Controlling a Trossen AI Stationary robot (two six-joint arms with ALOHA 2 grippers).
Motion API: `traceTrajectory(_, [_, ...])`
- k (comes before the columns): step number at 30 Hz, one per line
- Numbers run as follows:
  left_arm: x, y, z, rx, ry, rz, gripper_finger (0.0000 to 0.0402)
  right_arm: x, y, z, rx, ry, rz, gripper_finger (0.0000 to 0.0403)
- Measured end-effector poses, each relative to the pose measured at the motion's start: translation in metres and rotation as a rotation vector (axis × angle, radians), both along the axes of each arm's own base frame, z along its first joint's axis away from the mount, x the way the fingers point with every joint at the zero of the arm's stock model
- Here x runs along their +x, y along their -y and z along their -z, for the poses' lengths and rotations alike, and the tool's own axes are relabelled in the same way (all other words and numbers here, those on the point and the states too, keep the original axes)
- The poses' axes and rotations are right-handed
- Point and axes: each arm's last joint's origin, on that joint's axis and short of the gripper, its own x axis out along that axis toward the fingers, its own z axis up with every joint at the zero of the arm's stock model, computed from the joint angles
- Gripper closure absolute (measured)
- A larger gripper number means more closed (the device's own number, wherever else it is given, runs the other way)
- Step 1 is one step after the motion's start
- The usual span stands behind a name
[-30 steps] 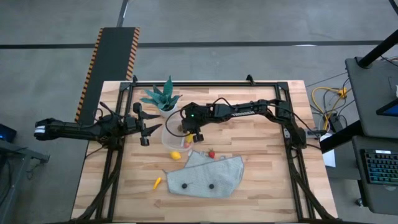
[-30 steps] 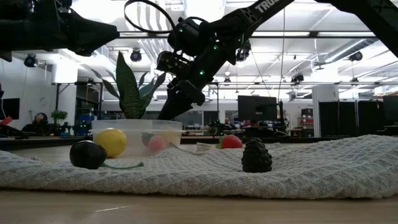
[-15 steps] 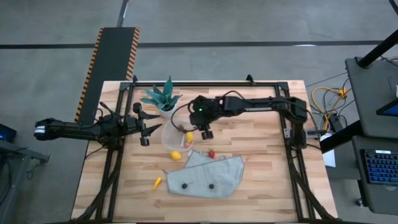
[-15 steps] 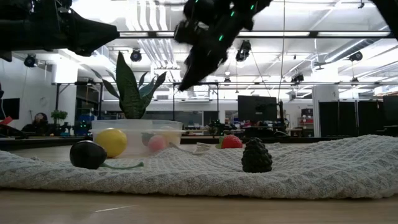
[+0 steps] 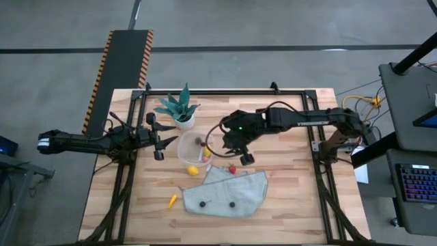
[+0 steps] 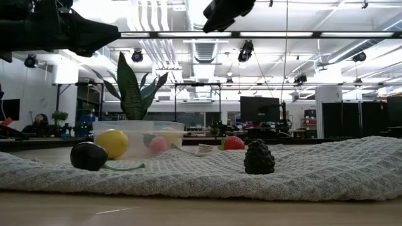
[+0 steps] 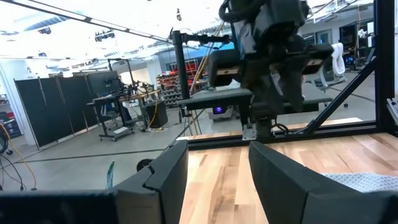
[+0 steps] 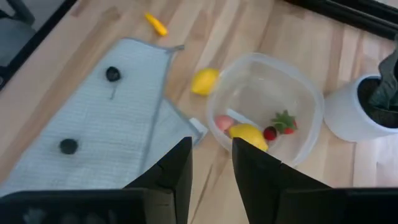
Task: Pick and placing Produce into tupperware
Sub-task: Put the red strawberry into the container
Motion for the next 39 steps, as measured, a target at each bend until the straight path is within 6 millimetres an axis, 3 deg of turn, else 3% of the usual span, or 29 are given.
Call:
traceTrajectory(11, [0.000,0.000,0.000,0.000,-0.001,0.000,0.0245,-0.009,-0.006,0.025,0.048,-0.142,0.050,0.0296])
traceTrajectory(19, [0.000,0.000,0.000,0.000,-0.001,0.000,0.0245,-0.012,-0.010,0.060,0.100,-0.220,0.119,0.0299])
traceTrajectory(24, [0.000,0.000,0.000,0.000,-0.002,0.000,0.0245,-0.009,-0.018,0.087,0.136,-0.270,0.181,0.0268])
traceTrajectory(32, [0.000,0.000,0.000,0.000,-0.002,0.000,0.0245,-0.003,-0.019,0.105,0.123,-0.291,0.670,0.0189])
traceTrajectory(39, [0.000,0.000,0.000,0.000,-0.002,0.000,0.0245,0.002,-0.022,0.118,0.187,-0.313,0.843,0.0149])
